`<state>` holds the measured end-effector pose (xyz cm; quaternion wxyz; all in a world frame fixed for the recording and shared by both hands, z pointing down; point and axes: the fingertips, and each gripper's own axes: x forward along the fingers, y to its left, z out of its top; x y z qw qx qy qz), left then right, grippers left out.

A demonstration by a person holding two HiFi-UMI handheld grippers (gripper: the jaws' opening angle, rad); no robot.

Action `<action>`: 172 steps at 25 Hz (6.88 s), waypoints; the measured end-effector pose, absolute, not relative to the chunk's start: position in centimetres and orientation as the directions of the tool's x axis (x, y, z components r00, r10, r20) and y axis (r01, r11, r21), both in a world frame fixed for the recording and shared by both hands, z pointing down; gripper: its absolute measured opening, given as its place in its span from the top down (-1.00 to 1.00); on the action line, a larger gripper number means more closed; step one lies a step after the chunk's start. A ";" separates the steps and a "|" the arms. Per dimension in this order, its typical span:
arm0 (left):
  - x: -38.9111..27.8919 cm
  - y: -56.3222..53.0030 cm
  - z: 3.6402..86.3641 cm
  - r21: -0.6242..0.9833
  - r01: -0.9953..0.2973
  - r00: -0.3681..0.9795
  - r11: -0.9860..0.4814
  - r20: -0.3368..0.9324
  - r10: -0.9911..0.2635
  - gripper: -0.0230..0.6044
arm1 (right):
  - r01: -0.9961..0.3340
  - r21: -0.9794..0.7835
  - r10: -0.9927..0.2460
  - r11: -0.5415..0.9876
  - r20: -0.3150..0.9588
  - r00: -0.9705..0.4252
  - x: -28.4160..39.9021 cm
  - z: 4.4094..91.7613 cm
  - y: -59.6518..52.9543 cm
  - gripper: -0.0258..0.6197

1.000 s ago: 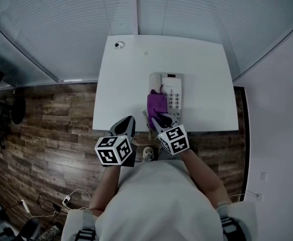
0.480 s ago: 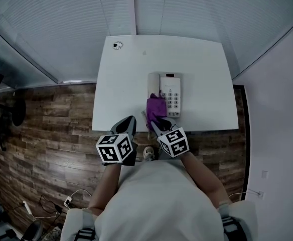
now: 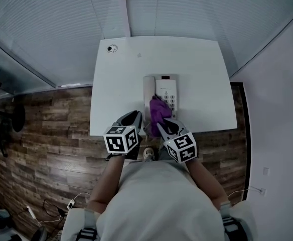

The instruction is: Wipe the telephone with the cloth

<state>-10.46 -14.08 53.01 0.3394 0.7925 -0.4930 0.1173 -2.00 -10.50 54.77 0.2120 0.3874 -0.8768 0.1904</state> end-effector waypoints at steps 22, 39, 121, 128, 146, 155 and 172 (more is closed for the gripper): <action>-5.2 -23.1 57.2 0.157 -0.944 0.310 -0.289 0.715 -0.627 0.05 | -0.860 -0.176 -0.730 0.480 0.464 -0.502 5.6 51.8 -16.9 0.66; -5.8 -23.4 57.4 0.230 -0.956 0.293 -0.183 0.706 -0.645 0.20 | -0.858 -0.178 -0.733 0.483 0.453 -0.507 6.2 51.5 -18.3 0.66; -12.3 -12.1 39.0 0.736 0.367 0.601 -0.569 -0.654 -0.458 0.21 | -0.382 -0.281 -0.364 0.881 0.117 -0.924 -9.4 37.3 -11.7 0.66; -12.5 -12.5 38.9 0.736 0.350 0.584 -0.579 -0.655 -0.479 0.21 | -0.348 -0.282 -0.324 0.894 0.130 -0.937 -9.1 37.7 -10.8 0.66; -15.3 -14.3 39.5 0.751 0.323 0.485 -0.577 -0.654 -0.580 0.22 | -0.266 -0.288 -0.221 0.920 0.180 -0.959 -9.9 39.2 -8.2 0.66; -15.8 -14.9 39.4 0.751 0.313 0.468 -0.582 -0.655 -0.593 0.22 | -0.267 -0.341 -0.223 0.901 0.162 -0.961 -9.2 39.6 -7.8 0.66; -17.5 -16.1 40.0 0.760 0.293 0.435 -0.580 -0.647 -0.627 0.22 | -0.258 -0.372 -0.183 0.892 0.225 -0.957 -8.8 42.5 -4.9 0.66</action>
